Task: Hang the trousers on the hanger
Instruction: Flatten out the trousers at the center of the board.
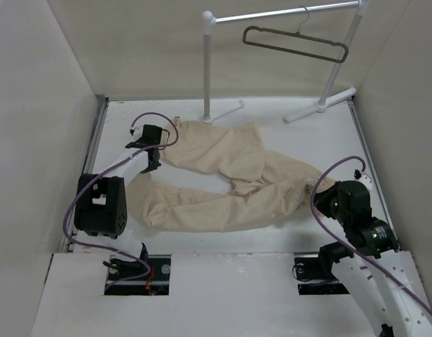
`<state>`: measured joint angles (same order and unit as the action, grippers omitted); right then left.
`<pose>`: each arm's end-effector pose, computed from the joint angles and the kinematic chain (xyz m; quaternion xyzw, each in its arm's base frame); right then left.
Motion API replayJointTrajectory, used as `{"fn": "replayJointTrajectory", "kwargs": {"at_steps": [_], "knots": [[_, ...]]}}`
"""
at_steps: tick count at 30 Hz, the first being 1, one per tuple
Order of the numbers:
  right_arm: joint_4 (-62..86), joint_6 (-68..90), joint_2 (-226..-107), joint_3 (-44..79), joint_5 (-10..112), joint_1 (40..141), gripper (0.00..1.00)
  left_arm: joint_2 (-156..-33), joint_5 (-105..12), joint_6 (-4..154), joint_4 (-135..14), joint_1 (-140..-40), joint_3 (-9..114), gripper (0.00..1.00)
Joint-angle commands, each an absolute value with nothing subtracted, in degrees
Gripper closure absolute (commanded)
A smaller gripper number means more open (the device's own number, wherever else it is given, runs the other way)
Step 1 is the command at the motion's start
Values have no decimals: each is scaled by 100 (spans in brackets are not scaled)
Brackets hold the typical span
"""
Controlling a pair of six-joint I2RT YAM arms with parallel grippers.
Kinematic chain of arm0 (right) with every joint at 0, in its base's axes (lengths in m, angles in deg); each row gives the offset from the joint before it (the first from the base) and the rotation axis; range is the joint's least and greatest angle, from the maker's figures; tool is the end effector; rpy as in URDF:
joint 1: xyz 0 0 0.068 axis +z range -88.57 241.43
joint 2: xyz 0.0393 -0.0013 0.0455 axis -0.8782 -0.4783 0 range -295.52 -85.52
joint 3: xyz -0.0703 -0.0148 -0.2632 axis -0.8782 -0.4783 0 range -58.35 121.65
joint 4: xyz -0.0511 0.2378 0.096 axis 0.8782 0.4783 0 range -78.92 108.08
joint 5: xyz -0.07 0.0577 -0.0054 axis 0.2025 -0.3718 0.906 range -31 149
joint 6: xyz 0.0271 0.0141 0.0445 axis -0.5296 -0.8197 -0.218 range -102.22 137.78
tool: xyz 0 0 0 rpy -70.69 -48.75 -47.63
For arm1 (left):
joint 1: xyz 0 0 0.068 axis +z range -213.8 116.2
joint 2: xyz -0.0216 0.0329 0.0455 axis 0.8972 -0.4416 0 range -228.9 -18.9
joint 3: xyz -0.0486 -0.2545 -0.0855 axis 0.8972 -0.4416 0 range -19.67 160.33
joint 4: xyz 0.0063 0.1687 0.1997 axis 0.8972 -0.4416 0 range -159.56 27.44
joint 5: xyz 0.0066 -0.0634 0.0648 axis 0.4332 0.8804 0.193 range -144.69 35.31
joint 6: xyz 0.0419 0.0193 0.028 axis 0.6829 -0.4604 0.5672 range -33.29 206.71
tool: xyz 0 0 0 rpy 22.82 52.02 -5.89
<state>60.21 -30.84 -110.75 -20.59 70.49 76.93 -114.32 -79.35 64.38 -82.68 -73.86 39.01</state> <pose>0.0931 0.0186 0.2728 0.2964 0.8392 0.1616 0.4263 0.3327 -0.0439 0.1888 -0.1605 0.9245 0.1189 0.3247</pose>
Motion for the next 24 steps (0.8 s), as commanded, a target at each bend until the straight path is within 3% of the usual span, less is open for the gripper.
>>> {"fn": "replayJointTrajectory", "kwargs": {"at_steps": [1,10,12,15,16,17,20,24], "knots": [[5635,-3074,-11074,-2038,6999,7711,96,-9954,-8237,6325,-8443,-6861,4159,97],[6671,-3486,-10468,-1854,6894,7553,100,-7577,-8755,5568,-10070,-4187,3571,93],[6917,-3522,-10372,-1784,6780,7527,100,-7411,-9194,5315,-10289,-3942,3230,83],[7277,-3504,-10222,-1678,6726,7500,100,-7427,-9204,5155,-10474,-3449,3236,49],[7374,-3469,-10169,-1652,6770,7492,100,-7436,-9143,5164,-10474,-3501,3402,40],[7401,-3443,-10134,-1643,6788,7483,100,-7436,-9055,5164,-10466,-3614,3551,38],[7410,-3425,-10099,-1687,6753,7518,100,-7567,-8966,5138,-10474,-4281,4113,39],[7375,-3355,-10160,-1713,6718,7605,99,-8277,-9291,5129,-10238,-5940,4720,41]]}}
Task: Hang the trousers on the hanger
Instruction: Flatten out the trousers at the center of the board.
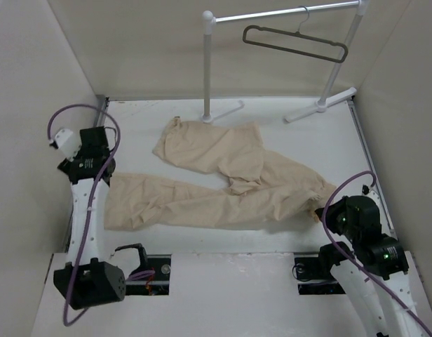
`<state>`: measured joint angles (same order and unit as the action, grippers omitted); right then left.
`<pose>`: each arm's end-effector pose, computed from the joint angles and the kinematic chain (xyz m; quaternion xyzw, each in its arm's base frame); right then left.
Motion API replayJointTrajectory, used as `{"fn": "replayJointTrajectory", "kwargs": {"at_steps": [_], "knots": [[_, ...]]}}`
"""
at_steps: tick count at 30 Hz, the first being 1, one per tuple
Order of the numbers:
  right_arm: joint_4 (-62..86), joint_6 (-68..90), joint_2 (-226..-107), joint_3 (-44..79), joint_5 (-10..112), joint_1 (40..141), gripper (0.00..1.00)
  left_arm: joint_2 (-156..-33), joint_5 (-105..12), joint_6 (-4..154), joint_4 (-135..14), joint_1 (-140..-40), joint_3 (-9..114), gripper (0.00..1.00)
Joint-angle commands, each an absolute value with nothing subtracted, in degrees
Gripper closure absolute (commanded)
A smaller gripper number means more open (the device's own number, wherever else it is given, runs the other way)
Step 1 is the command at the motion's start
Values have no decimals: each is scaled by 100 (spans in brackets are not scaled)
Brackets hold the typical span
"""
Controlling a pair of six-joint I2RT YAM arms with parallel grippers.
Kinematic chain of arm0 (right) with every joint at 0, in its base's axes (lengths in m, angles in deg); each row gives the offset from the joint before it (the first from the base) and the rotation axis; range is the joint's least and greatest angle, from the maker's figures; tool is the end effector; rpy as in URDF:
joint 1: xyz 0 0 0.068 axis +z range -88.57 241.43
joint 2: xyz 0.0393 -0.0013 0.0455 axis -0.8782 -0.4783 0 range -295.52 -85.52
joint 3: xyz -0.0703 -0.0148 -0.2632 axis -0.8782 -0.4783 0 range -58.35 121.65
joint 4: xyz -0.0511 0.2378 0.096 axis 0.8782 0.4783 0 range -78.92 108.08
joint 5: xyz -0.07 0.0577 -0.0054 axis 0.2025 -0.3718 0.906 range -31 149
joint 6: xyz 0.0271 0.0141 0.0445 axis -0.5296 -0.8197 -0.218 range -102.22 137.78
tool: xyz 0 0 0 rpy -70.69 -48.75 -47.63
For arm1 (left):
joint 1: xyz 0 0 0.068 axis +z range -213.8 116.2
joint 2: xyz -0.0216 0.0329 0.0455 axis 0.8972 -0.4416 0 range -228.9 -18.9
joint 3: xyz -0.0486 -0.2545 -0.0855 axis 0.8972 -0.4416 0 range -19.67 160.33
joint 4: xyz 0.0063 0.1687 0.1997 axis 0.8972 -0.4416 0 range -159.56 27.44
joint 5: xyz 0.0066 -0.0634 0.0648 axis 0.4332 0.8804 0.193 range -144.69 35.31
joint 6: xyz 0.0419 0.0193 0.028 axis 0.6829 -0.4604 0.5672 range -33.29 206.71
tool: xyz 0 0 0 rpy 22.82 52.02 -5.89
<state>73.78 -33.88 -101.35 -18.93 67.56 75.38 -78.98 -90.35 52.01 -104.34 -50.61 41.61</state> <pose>0.0509 0.0073 0.2697 0.3213 0.8418 0.1756 0.3966 0.1999 0.0682 0.3405 -0.4679 0.7385 0.1991 0.4429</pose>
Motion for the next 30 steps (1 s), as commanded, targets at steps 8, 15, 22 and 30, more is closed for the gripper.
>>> {"fn": "replayJointTrajectory", "kwargs": {"at_steps": [8,15,22,30], "knots": [[7542,-3372,-10160,-1739,6893,7492,99,-11605,-8266,5953,-8999,-7632,6800,35],[7156,-3311,-10494,-1695,6753,7386,96,-14885,-7324,6921,-8936,-7431,9990,34],[6857,-3478,-10749,-1801,6867,7105,95,-16102,-6392,6447,-8849,-7052,10796,47],[6900,-3311,-10916,-1740,6999,6920,97,-14831,-7181,5920,-8129,-6500,9548,91]]}}
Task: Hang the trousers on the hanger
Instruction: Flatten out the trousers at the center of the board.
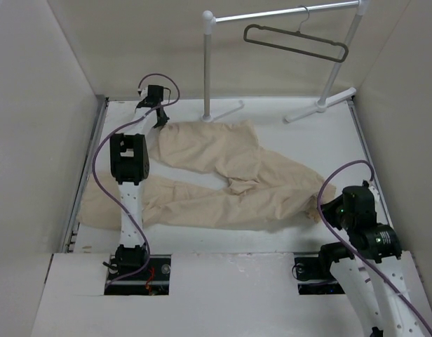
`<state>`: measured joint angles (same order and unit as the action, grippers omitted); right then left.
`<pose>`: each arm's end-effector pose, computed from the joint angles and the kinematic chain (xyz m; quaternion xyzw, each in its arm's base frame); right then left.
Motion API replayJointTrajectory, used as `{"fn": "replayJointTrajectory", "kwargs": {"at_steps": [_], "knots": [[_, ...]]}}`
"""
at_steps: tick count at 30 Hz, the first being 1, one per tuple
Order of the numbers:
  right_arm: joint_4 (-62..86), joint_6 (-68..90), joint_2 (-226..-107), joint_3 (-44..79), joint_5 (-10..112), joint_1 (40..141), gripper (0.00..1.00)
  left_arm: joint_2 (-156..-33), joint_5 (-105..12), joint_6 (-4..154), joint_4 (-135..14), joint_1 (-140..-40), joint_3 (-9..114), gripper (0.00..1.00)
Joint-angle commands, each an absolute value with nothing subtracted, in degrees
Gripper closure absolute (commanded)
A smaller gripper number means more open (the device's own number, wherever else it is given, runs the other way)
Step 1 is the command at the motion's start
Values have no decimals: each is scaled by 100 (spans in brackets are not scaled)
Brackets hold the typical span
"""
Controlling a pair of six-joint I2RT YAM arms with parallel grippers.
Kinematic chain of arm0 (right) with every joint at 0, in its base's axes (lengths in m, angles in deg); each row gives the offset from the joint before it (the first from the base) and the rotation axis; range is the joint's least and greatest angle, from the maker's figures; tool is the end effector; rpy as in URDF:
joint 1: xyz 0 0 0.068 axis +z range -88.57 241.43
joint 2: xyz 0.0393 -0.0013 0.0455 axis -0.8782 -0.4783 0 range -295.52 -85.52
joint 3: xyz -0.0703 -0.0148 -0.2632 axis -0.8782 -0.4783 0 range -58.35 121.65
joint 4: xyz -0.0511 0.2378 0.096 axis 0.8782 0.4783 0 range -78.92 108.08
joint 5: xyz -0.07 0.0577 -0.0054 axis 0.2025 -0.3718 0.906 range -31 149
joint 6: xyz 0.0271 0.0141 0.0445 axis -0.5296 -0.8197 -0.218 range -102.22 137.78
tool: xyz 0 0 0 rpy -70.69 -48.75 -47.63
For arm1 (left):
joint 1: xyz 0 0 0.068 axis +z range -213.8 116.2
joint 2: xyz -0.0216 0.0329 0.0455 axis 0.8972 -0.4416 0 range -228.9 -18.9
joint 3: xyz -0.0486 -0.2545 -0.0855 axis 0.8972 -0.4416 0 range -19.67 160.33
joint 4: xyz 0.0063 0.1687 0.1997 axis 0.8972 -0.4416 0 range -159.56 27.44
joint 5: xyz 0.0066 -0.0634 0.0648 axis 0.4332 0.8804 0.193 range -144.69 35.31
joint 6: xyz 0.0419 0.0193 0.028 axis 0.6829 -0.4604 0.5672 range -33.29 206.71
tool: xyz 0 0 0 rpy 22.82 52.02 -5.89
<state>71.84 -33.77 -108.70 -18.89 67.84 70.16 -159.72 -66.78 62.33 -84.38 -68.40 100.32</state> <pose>0.0734 0.0058 0.2672 0.3633 0.8451 0.1323 0.3692 0.5538 -0.0371 0.1755 -0.1980 0.8900 -0.0065 0.4108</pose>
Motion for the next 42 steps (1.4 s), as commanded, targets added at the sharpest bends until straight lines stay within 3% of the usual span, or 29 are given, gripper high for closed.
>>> {"fn": "replayJointTrajectory", "kwargs": {"at_steps": [1,7,9,14,16,17,19,20,22,23,24,26,28,31,36,42], "knots": [[6900,-3302,-10925,-1757,6947,6903,97,-14593,-7269,5885,-8093,-6350,9495,91],[7417,-3390,-11250,-1757,6788,7016,99,-13870,-7568,5902,-8285,-5489,9468,91],[7629,-3346,-11267,-1652,6797,7061,95,-13782,-7727,5911,-8400,-5295,9293,91],[7929,-2855,-11496,-942,6936,7140,24,-13825,-7465,5928,-8304,-5022,8914,87],[7876,-2688,-11688,-468,7068,7123,18,-13905,-7323,5929,-8260,-5048,8923,87],[7780,-2556,-11855,-230,7156,7070,18,-13931,-7323,5937,-8216,-5074,8923,86],[7273,-2293,-12232,-79,7324,6947,31,-13993,-7314,5937,-8111,-5171,8967,86],[6904,-2222,-12461,-113,7281,6912,43,-14028,-7314,5937,-8093,-5215,9002,86],[5982,-2168,-13031,-350,7236,6781,81,-14089,-7314,5911,-8066,-5276,9028,86],[5595,-2142,-13382,-412,7254,6649,90,-14116,-7332,5894,-8066,-5294,9020,86],[5234,-2142,-13716,-465,7332,6474,92,-14133,-7358,5885,-8066,-5303,8994,86],[4600,-2230,-14227,-640,7543,6183,87,-14151,-7385,5850,-8066,-5312,8932,86],[3959,-2230,-14833,-816,7719,5858,64,-14151,-7385,5710,-8066,-5312,8844,86],[3457,-2239,-15738,-756,7667,5515,50,-14160,-7367,5525,-8005,-5312,8765,86],[3341,-2072,-17180,-211,7394,5488,49,-14186,-7341,5410,-7943,-5364,8774,86],[3174,-2098,-17920,9,7289,5628,49,-14116,-7314,5384,-7856,-5452,8721,86]]}}
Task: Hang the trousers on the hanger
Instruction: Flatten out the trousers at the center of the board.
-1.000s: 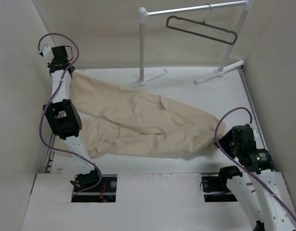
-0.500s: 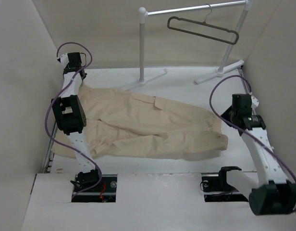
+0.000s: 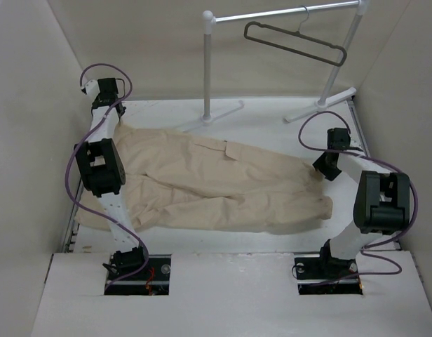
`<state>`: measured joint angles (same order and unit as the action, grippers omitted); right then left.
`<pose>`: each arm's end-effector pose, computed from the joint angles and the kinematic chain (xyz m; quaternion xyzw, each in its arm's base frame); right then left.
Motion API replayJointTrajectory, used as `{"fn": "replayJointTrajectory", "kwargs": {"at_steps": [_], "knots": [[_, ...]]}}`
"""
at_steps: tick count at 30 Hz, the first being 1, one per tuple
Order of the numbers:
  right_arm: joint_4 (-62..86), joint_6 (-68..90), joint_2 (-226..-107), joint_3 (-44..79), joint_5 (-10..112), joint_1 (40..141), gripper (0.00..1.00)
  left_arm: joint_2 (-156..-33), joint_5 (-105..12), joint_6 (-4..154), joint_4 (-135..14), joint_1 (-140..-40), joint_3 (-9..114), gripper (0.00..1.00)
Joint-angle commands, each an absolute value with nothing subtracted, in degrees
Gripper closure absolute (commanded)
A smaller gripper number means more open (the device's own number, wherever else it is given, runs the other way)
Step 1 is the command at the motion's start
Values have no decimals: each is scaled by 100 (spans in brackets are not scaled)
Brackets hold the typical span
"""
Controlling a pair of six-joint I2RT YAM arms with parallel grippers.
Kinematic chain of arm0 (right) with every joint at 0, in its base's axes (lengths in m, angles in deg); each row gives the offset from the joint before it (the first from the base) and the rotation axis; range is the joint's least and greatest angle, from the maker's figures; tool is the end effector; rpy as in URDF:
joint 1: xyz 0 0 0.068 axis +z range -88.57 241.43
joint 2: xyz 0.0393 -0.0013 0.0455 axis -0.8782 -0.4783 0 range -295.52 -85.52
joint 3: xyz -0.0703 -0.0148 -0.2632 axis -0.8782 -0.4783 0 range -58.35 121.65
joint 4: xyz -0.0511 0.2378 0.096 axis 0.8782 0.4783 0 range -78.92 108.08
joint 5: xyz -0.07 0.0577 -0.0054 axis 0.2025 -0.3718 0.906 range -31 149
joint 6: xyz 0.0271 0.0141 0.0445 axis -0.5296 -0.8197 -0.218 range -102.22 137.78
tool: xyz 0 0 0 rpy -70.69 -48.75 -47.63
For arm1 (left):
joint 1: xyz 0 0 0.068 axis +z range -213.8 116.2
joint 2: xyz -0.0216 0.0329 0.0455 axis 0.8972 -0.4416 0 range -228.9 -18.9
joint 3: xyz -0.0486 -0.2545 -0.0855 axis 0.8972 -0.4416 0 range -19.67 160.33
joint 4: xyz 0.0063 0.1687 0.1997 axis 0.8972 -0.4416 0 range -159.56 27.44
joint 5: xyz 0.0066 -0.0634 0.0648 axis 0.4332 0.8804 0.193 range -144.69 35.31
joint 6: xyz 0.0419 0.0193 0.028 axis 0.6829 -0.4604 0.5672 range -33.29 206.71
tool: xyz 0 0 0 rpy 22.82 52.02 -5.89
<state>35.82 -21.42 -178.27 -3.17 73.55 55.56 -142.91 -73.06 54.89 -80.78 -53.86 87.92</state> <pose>0.3112 -0.0409 0.1793 0.3971 0.8780 -0.0496 0.2627 0.4988 0.0988 0.2593 -0.3808 0.7904 0.0518 0.4771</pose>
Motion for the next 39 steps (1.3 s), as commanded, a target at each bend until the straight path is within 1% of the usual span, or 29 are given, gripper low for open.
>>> {"fn": "replayJointTrajectory", "kwargs": {"at_steps": [1,3,5,7,11,15,20,25,30,33,35,37,38,39], "knots": [[3174,-2098,-17999,53,7289,5654,49,-14099,-7314,5384,-7829,-5478,8695,86],[3139,-2098,-18122,88,7342,5681,49,-14090,-7323,5392,-7803,-5549,8668,86],[3069,-2107,-18254,62,7280,5664,54,-14098,-7332,5392,-7803,-5575,8677,86],[3007,-2124,-18342,-16,7263,5663,64,-14116,-7358,5384,-7803,-5584,8686,86],[2735,-2133,-18247,-166,7323,5663,92,-14125,-7367,5384,-7803,-5584,8651,87],[2603,-2186,-17712,-27,7823,5663,99,-14098,-7376,5384,-7803,-5584,8633,87],[2488,-2186,-17367,509,8071,5462,100,-13984,-7385,5384,-7803,-5479,8607,88],[2427,-2194,-18103,1440,7782,5093,100,-13896,-7306,5375,-7645,-5417,8624,89],[2374,-2274,-18921,2521,7623,4978,100,-13905,-7262,5375,-7530,-5426,8878,89],[2505,-2134,-19501,3075,7518,4969,97,-14115,-7262,5384,-7591,-5400,9124,89],[2821,-2124,-19818,3296,7517,4969,92,-14256,-7305,5410,-7609,-5391,9186,89],[2936,-2177,-19925,3262,7622,4978,87,-14388,-7306,5427,-7618,-5382,9239,89],[2937,-2247,-19890,3174,7727,4969,82,-14432,-7306,5454,-7627,-5373,9283,89],[2902,-2282,-19820,3087,7841,4969,82,-14485,-7323,5497,-7644,-5347,9336,88]]}}
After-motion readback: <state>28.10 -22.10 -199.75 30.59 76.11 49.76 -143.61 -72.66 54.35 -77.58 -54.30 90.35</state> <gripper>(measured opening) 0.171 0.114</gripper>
